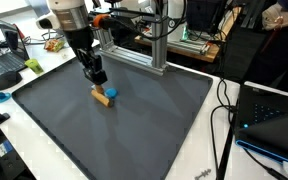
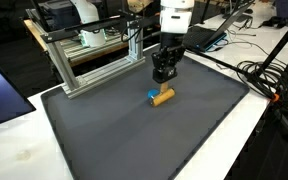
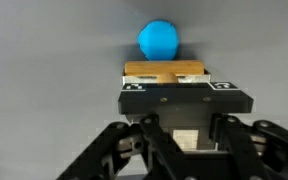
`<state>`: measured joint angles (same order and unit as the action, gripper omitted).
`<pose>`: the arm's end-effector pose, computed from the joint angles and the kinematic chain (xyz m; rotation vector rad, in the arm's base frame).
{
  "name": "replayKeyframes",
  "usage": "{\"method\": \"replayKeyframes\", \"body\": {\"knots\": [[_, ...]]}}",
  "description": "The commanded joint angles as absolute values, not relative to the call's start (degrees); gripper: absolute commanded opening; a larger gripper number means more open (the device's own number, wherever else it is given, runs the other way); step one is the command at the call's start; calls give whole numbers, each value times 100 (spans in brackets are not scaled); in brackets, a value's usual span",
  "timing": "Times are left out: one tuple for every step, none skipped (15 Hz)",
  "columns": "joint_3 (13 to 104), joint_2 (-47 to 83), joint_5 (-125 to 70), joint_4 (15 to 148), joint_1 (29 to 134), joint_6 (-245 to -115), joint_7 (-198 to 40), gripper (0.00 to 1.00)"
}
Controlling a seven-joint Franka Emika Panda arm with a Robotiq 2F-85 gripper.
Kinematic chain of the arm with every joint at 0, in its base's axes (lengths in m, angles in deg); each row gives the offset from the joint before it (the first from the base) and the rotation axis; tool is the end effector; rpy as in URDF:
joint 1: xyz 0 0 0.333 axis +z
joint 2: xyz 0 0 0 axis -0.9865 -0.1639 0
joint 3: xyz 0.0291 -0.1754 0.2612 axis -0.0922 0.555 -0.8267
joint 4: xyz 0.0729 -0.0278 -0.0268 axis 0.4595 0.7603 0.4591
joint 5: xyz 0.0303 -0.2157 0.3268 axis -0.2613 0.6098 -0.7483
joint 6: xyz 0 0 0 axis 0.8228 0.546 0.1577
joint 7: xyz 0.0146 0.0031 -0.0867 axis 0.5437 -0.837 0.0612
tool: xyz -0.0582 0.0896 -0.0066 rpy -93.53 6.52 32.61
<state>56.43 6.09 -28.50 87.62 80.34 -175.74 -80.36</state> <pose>0.6717 -0.0217 0.3061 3.1016 -0.1830 0.0864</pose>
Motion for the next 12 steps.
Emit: {"method": "replayKeyframes", "body": {"knots": [[5734, 1095, -2768, 9122, 8053, -17854, -8080, 22], [5761, 1221, -2748, 9191, 8052, -17961, -8090, 22], [5793, 1370, -2718, 9241, 8053, -17985, -8088, 22], [5795, 1543, -2732, 9289, 8033, -17876, -8024, 22], [5782, 1736, -2786, 9332, 7999, -17670, -7947, 22], [5780, 1956, -2797, 9411, 7978, -17476, -7878, 22], [5780, 2145, -2778, 9482, 7968, -17326, -7835, 22], [5780, 2357, -2751, 9576, 7966, -17164, -7799, 22], [5767, 2549, -2754, 9676, 7965, -17008, -7748, 22], [5763, 2744, -2718, 9801, 7978, -16900, -7737, 22], [5745, 2929, -2731, 9930, 7982, -16770, -7710, 22], [5739, 3094, -2702, 10053, 7988, -16672, -7724, 22]]}}
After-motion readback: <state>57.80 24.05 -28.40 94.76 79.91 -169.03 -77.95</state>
